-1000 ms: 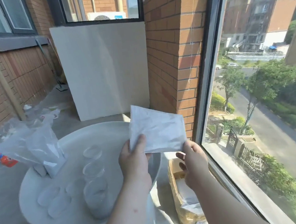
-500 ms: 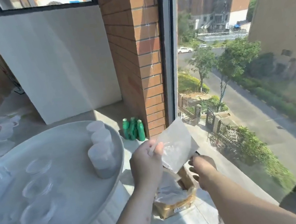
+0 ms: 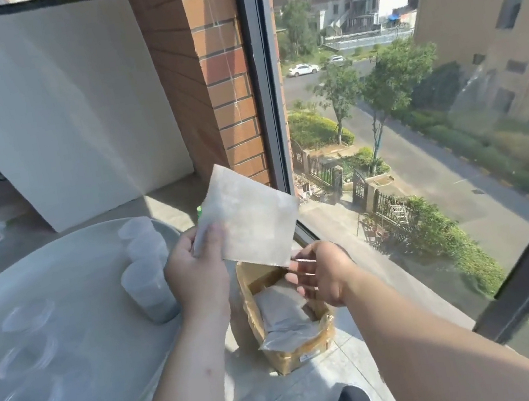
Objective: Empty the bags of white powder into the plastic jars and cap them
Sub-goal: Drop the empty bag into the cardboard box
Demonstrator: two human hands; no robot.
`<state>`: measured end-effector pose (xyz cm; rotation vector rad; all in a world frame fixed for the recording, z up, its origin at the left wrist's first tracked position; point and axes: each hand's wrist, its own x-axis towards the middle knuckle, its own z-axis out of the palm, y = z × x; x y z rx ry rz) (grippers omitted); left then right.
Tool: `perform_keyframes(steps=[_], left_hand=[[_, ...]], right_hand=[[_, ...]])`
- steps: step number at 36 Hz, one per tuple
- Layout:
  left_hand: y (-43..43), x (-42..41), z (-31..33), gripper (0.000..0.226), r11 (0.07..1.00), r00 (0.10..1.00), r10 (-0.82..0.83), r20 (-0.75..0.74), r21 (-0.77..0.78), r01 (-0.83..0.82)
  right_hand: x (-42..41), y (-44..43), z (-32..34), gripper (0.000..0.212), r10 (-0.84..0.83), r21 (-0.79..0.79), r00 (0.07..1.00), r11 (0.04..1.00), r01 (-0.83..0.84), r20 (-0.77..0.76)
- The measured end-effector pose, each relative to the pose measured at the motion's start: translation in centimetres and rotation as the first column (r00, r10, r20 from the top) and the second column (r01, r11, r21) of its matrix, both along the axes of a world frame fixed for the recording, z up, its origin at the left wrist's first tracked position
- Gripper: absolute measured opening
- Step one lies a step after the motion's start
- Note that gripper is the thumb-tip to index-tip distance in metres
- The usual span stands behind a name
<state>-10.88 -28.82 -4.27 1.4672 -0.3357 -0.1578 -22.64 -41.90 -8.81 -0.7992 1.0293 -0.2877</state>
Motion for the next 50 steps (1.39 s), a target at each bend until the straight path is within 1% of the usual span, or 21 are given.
perform_keyframes(steps=[3, 7, 12, 18, 21, 24, 25, 27, 28, 30, 32, 33, 35, 36, 38, 40, 41, 43, 46, 48, 50], left_hand=[[0.5, 0.0, 0.5, 0.017, 0.999, 1.000, 0.006, -0.017, -0.050, -0.007], [1.0, -0.4, 1.1, 0.016, 0.989, 0.996, -0.063, -0.066, -0.135, 0.054], [1.2, -0.4, 1.0, 0.012, 0.975, 0.987, -0.129, -0.094, -0.193, 0.109], [1.3, -0.1, 0.9, 0.025, 0.966, 0.983, -0.139, -0.119, -0.233, 0.108], [1.2, -0.1, 0.9, 0.026, 0.963, 0.983, -0.145, -0.109, -0.244, 0.115], [1.1, -0.2, 0.8, 0.015, 0.968, 0.987, -0.138, -0.084, -0.223, 0.117], [1.0, -0.2, 0.7, 0.012, 0.973, 0.989, -0.136, -0.062, -0.198, 0.122], [0.8, -0.5, 0.3, 0.011, 0.986, 0.992, -0.128, 0.011, -0.105, 0.128], [0.6, -0.6, 0.1, 0.009, 0.990, 0.991, -0.125, 0.050, -0.057, 0.128], [0.3, -1.1, -0.6, 0.001, 0.989, 0.980, -0.144, 0.140, 0.057, 0.138], [-0.1, -1.9, -1.5, 0.012, 0.966, 0.952, -0.200, 0.231, 0.211, 0.152], [-0.3, -2.3, -1.9, 0.014, 0.947, 0.942, -0.230, 0.244, 0.277, 0.159], [-0.7, -2.6, -3.2, 0.012, 0.906, 0.935, -0.272, 0.228, 0.387, 0.169], [-1.0, -2.5, -4.1, 0.012, 0.886, 0.933, -0.283, 0.221, 0.432, 0.166], [-1.3, -2.3, -5.8, 0.013, 0.851, 0.920, -0.313, 0.237, 0.499, 0.161], [-1.5, -2.1, -7.5, 0.013, 0.835, 0.909, -0.326, 0.259, 0.531, 0.147], [-1.5, -2.1, -8.2, 0.013, 0.827, 0.902, -0.336, 0.270, 0.543, 0.146], [-1.8, -1.8, -9.9, 0.013, 0.817, 0.888, -0.367, 0.276, 0.553, 0.165], [-2.2, -1.5, -11.9, 0.018, 0.791, 0.867, -0.422, 0.265, 0.576, 0.209], [-2.4, -1.3, -13.2, 0.020, 0.761, 0.856, -0.456, 0.243, 0.606, 0.233], [-2.4, -1.1, -14.2, 0.021, 0.698, 0.847, -0.502, 0.174, 0.660, 0.278]], right_hand=[[-0.4, 0.0, 0.8, 0.015, 0.037, -0.053, 0.999, 0.998, -0.036, 0.012], [-0.9, 0.3, 1.0, 0.019, 0.127, -0.169, 0.991, 0.978, -0.120, 0.034], [-2.0, 0.2, 0.7, 0.013, 0.180, -0.226, 0.979, 0.962, -0.155, 0.095], [-2.3, 0.2, 1.2, 0.017, 0.158, -0.250, 0.977, 0.961, -0.118, 0.144], [-2.1, 0.0, 0.8, 0.017, 0.198, -0.298, 0.976, 0.941, -0.162, 0.094], [-1.9, 0.0, 0.5, 0.012, 0.167, -0.319, 0.985, 0.937, -0.143, 0.049], [-1.8, -0.1, 0.3, 0.015, 0.147, -0.322, 0.989, 0.938, -0.129, 0.031], [-2.2, -0.1, 0.5, 0.035, 0.059, -0.295, 0.998, 0.954, -0.052, 0.018], [-2.5, 0.0, 0.6, 0.040, 0.007, -0.281, 1.000, 0.960, 0.000, 0.025], [-2.8, -0.4, 0.2, 0.045, -0.079, -0.332, 0.996, 0.941, 0.058, -0.050], [-2.7, -0.9, -0.9, 0.052, -0.158, -0.411, 0.973, 0.909, 0.076, -0.169], [-2.6, -1.1, -1.6, 0.051, -0.176, -0.403, 0.966, 0.911, 0.087, -0.189], [-2.6, -1.1, -2.3, 0.030, -0.188, -0.326, 0.971, 0.936, 0.130, -0.151], [-2.5, -1.1, -2.4, 0.025, -0.178, -0.231, 0.979, 0.961, 0.152, -0.096], [-2.5, -1.2, -2.8, 0.048, -0.127, -0.048, 0.992, 0.991, 0.126, -0.018], [-2.2, -1.9, -3.9, 0.064, -0.077, 0.022, 0.997, 0.997, 0.077, 0.008], [-2.2, -2.1, -4.4, 0.066, -0.058, 0.017, 0.998, 0.998, 0.059, -0.011], [-1.9, -2.2, -5.2, 0.054, -0.017, -0.023, 0.998, 1.000, 0.016, -0.064], [-1.4, -2.2, -6.6, 0.023, -0.040, -0.130, 0.992, 0.991, 0.025, -0.117], [-1.0, -2.2, -7.8, 0.021, -0.063, -0.191, 0.982, 0.981, 0.028, -0.179], [-0.6, -2.0, -8.8, 0.019, -0.023, -0.219, 0.968, 0.975, -0.034, -0.252]])
